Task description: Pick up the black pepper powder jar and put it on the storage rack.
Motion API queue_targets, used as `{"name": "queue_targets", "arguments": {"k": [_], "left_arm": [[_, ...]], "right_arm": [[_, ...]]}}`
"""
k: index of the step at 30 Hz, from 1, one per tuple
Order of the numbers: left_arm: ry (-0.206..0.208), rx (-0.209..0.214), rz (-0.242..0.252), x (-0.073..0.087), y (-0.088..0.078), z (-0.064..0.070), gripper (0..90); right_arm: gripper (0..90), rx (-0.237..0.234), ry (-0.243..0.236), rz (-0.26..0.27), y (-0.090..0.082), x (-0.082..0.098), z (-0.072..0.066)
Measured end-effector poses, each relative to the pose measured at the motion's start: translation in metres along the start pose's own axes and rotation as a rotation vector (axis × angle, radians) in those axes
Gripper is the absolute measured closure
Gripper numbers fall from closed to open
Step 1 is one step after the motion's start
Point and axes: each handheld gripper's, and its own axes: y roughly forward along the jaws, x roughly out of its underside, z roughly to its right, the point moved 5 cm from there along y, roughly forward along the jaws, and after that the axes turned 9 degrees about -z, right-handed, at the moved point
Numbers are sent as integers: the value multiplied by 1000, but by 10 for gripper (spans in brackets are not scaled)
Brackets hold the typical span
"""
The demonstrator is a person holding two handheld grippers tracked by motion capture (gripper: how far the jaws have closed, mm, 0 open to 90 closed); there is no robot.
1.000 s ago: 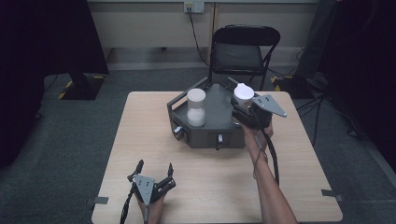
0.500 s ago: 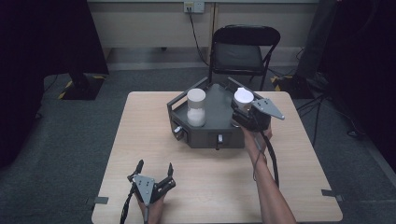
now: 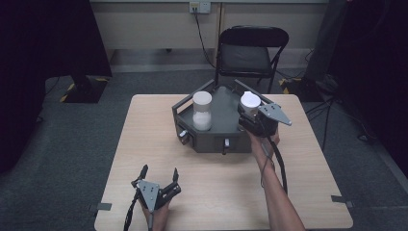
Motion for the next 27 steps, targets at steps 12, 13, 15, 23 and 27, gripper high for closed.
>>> {"name": "queue_targets", "arguments": {"k": [12,13,15,23,27], "left_arm": [[0,0,0,0,0,0,6],[0,0,0,0,0,0,6],[0,0,0,0,0,0,6],[0,0,0,0,0,0,7],[0,0,-1,0,0,0,7]], "right_arm": [[298,-2,16,-1,0,0,1],[298,-4,19,-2,-1,0,2],[290,-6,15,-2,-1,0,2],[66,18,38,10,0,2,1],[12,21,43,23,0,3,0]]}}
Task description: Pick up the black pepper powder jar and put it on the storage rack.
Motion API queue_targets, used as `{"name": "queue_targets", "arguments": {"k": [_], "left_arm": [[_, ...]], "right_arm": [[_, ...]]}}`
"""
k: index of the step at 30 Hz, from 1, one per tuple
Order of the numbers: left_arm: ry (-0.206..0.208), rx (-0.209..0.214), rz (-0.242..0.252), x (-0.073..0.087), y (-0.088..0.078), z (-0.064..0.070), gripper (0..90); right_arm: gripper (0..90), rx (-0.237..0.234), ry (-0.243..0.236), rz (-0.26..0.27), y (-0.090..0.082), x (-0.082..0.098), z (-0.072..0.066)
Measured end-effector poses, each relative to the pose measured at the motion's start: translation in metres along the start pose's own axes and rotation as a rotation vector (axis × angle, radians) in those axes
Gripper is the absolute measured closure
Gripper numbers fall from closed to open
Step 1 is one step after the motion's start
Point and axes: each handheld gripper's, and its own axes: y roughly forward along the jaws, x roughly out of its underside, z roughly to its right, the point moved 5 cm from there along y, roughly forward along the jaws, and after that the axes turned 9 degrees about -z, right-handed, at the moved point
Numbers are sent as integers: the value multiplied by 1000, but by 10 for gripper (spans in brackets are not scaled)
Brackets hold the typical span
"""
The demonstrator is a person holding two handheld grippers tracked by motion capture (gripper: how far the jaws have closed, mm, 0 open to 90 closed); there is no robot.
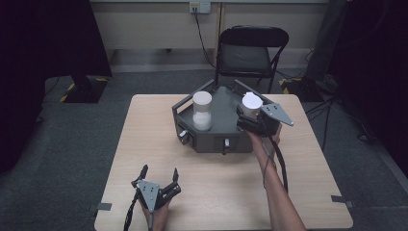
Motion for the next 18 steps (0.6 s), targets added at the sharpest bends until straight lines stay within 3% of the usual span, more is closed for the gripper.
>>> {"name": "queue_targets", "arguments": {"k": [18], "left_arm": [[0,0,0,0,0,0,7]], "right_arm": [[0,6,0,11,-11,4,2]]}}
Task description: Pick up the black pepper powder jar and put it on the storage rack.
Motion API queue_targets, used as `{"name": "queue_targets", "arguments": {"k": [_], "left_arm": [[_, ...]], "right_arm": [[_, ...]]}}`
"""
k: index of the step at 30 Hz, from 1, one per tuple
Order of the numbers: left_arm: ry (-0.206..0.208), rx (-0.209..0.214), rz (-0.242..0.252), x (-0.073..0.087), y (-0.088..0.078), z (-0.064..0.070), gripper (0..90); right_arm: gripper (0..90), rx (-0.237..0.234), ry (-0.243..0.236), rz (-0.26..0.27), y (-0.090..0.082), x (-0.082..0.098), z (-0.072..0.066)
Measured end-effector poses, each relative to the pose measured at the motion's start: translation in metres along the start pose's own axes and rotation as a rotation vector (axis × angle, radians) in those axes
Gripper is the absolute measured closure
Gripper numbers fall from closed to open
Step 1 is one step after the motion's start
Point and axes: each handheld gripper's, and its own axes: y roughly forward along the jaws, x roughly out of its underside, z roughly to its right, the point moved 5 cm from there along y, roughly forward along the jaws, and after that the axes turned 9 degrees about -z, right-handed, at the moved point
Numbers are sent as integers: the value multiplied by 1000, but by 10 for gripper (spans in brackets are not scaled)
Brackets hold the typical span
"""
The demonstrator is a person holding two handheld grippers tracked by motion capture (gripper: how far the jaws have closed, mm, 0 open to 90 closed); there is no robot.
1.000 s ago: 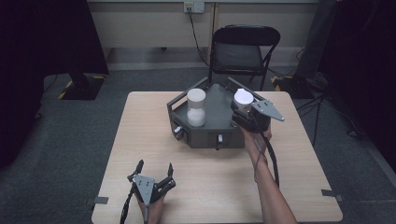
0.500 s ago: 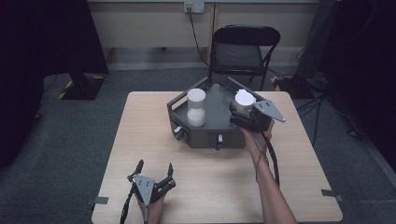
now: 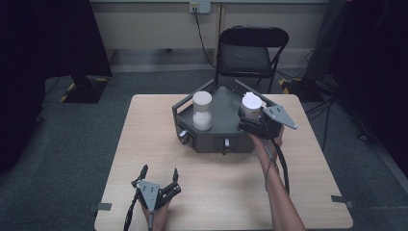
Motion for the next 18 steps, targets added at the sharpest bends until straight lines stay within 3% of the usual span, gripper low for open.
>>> {"name": "queue_targets", "arguments": {"k": [18], "left_arm": [[0,-2,0,0,0,0,7]], "right_arm": [[0,3,5,41,-18,14,1]]}}
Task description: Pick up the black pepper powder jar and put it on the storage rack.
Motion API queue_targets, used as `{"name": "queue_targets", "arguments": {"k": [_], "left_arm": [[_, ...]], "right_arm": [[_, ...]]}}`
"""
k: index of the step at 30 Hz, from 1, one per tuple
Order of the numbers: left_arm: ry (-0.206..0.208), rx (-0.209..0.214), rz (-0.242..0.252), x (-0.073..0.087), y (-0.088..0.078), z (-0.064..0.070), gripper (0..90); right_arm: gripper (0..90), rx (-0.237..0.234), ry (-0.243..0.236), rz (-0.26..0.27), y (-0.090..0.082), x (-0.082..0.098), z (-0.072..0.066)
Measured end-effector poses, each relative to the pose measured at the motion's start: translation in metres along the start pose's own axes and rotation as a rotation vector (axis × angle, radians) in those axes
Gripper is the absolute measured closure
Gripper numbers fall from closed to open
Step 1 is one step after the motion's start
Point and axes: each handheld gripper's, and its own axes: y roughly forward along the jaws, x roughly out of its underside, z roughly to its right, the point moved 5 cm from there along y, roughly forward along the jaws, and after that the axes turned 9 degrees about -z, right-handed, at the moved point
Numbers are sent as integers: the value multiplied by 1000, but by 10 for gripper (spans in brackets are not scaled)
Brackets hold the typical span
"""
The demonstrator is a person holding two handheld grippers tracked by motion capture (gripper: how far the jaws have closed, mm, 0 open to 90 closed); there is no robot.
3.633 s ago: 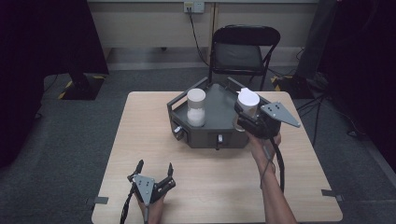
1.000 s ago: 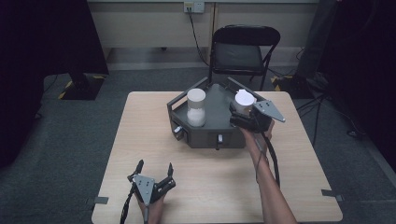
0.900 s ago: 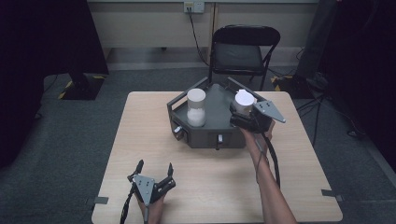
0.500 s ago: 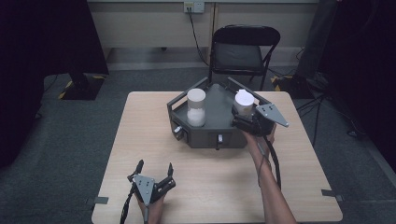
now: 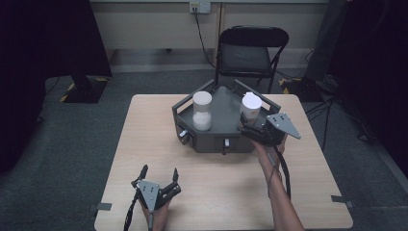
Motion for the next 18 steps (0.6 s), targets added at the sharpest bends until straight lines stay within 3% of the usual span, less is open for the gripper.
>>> {"name": "queue_targets", "arguments": {"k": [11,18], "left_arm": [[0,-1,0,0,0,0,6],[0,-1,0,0,0,0,6]], "right_arm": [[0,0,9,9,-13,10,1],[0,2,39,26,-28,25,2]]}}
